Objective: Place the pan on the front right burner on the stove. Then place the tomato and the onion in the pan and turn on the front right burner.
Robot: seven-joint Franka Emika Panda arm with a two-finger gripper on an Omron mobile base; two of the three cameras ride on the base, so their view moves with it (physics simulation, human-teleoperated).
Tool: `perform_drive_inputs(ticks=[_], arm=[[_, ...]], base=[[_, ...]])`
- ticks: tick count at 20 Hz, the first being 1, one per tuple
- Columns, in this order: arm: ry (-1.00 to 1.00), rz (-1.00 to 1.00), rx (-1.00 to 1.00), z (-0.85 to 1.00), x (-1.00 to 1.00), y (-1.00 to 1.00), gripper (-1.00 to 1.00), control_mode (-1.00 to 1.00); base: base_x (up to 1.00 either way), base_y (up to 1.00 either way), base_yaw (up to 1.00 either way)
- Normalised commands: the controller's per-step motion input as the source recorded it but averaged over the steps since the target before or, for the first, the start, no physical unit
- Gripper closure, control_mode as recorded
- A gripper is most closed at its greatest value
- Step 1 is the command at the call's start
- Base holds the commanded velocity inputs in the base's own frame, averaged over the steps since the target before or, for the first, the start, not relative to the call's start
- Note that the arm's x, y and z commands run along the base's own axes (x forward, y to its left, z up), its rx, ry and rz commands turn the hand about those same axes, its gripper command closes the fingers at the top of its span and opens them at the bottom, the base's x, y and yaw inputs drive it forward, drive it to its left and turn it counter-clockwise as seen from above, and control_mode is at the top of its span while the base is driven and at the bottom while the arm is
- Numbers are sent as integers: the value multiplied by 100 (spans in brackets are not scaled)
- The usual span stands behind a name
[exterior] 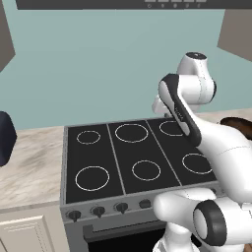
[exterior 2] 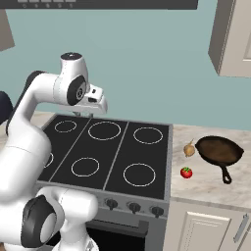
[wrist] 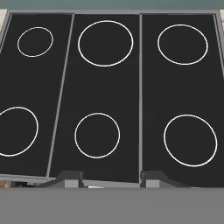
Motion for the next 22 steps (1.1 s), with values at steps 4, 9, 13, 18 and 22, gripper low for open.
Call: perform_drive_inputs(ticks=[4,9,13,18,22], arm=[[0,0,0,0,0,-11,-100,-100],[0,0,0,0,0,-30,-100,-100],[0,0,0,0,0,-34,-100,-100],[0,0,0,0,1,-37,-100,-100],[1,0,0,-1,3,-37,-100,-100]], base=[[0,0,0],[0,0,0],[0,0,0],[0,0,0],[0,0,0]])
